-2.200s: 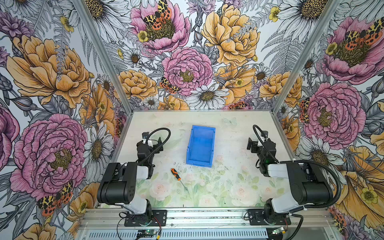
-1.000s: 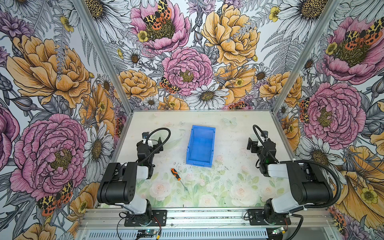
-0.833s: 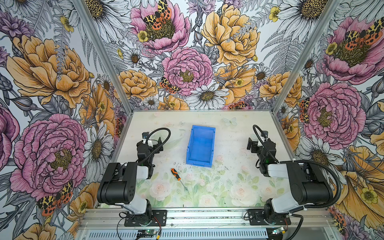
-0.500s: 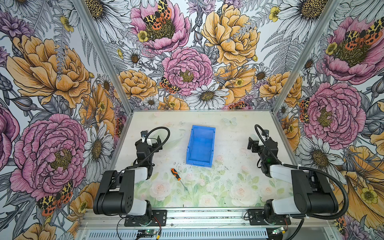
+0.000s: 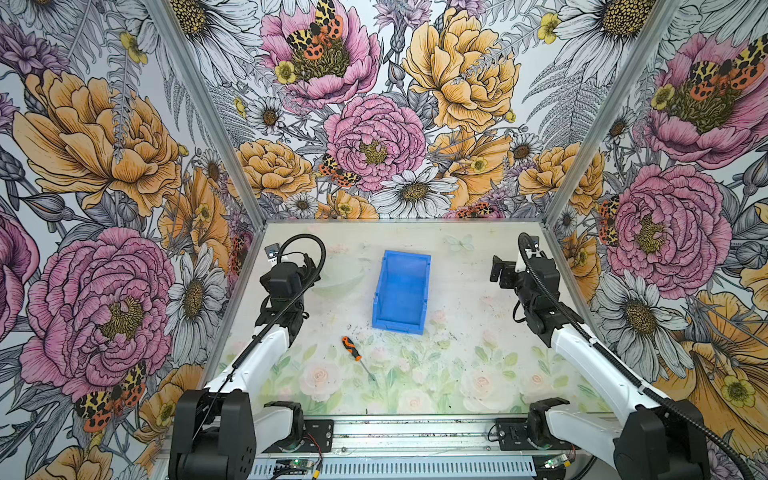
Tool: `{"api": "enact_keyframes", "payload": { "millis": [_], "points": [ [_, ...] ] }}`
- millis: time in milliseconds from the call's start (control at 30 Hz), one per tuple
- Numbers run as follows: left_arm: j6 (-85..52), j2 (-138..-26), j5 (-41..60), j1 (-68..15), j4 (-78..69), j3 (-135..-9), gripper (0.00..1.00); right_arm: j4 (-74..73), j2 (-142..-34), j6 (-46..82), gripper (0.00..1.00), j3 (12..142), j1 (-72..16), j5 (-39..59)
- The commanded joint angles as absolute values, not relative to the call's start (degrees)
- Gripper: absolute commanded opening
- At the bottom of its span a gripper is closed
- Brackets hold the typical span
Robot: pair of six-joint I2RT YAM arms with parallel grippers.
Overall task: Put the screwdriver in the bin
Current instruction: 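Move the left gripper over the orange-handled screwdriver while the right arm reaches toward the bin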
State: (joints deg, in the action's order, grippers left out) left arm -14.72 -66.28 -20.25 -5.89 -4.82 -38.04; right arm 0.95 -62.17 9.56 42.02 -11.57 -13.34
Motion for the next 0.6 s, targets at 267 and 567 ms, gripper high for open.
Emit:
{"api": "enact_keyframes", "payload": {
  "millis": [267, 567],
  "points": [
    [-25.9, -65.0, -23.4, -17.7, 29.8, -50.4, 0.99, 12.5, -66.0, 4.3, 1.0, 50.1, -29.5, -10.4],
    [-45.4, -63.2, -24.8, -31.0, 40.4, -50.2, 0.99, 14.3, -67.3, -5.7, 0.99, 54.2, -37.3, 0.1]
  ]
}}
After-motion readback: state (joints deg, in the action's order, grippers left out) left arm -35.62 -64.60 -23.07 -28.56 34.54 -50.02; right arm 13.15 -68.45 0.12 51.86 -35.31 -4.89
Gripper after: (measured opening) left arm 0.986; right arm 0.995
